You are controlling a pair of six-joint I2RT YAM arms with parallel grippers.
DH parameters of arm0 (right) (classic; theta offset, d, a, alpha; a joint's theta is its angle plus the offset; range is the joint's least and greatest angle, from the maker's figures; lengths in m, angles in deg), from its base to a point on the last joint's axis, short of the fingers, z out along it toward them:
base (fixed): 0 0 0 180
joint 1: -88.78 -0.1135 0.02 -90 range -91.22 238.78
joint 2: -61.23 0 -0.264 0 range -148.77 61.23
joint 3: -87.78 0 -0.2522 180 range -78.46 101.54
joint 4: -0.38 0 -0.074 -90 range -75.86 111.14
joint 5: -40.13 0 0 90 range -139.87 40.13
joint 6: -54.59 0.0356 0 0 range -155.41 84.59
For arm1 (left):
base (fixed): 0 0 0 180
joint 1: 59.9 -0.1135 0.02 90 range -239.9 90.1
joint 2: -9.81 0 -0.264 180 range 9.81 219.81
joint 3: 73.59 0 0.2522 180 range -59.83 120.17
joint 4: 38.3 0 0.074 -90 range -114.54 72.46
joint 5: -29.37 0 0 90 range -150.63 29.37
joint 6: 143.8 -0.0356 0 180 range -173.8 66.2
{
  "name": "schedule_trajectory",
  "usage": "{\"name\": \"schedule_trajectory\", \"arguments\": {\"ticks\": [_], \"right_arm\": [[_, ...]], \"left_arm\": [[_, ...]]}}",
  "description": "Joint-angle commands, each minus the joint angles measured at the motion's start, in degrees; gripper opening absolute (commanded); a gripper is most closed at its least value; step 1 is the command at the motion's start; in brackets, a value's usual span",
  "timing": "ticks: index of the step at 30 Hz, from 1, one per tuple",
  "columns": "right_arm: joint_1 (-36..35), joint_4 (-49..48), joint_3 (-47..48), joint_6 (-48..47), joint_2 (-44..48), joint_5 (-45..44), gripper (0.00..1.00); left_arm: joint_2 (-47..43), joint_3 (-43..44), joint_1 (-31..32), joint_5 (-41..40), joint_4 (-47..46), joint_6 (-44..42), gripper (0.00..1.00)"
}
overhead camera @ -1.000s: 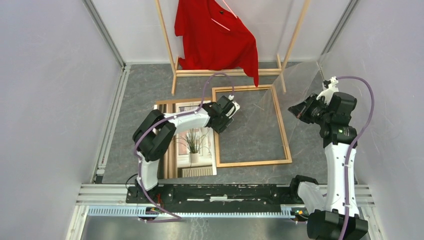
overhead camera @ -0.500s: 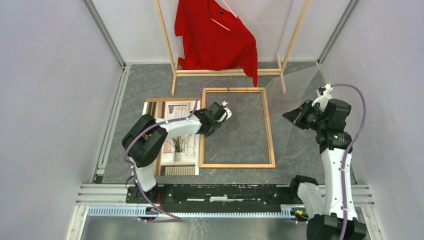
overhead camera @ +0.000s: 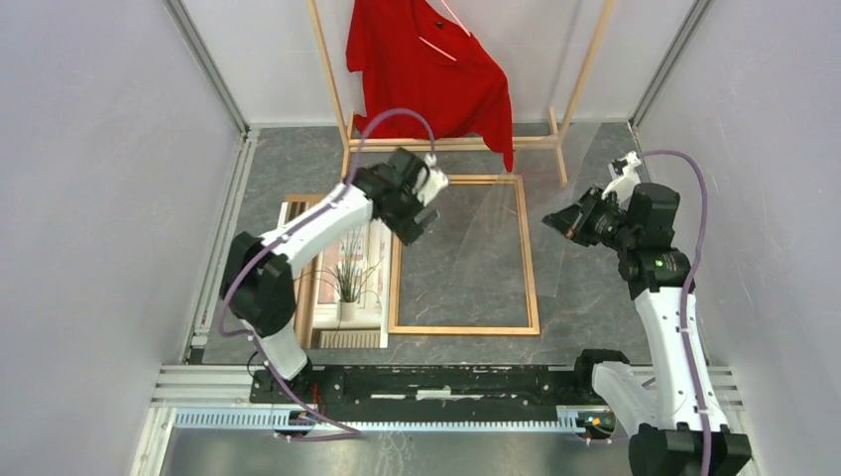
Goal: Put the photo into the frame
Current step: Move the photo frame to the center of the board, then place the photo frame item in the photo frame.
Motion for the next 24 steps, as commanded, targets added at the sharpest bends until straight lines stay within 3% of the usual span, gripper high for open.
{"name": "schedule_trajectory", "arguments": {"ticks": [1, 4, 9, 17, 24], "right_arm": [[-5.69, -3.47, 7.54, 2.37, -0.56, -1.94, 0.03], [-9.36, -4.04, 10.35, 3.97, -1.34, -0.58, 0.01], [-14.03, -9.9, 11.5, 9.25, -1.56, 4.26, 0.0], [-25.1, -23.27, 5.83, 12.83, -7.59, 8.08, 0.0], [-31.32, -21.02, 4.15, 5.58, -16.17, 3.88, 0.0]], "left_arm": [[-5.03, 12.69, -8.39, 15.87, 10.1, -0.84, 1.0], [-4.11, 18.28, -16.81, 22.17, 13.06, -1.56, 1.0], [-4.37, 17.79, -27.87, 23.0, 11.37, -1.99, 1.0], [-7.79, 10.05, -35.4, 16.49, 5.46, 1.32, 1.0], [-9.98, 4.11, -39.58, 16.91, 4.02, 2.69, 1.0]]}}
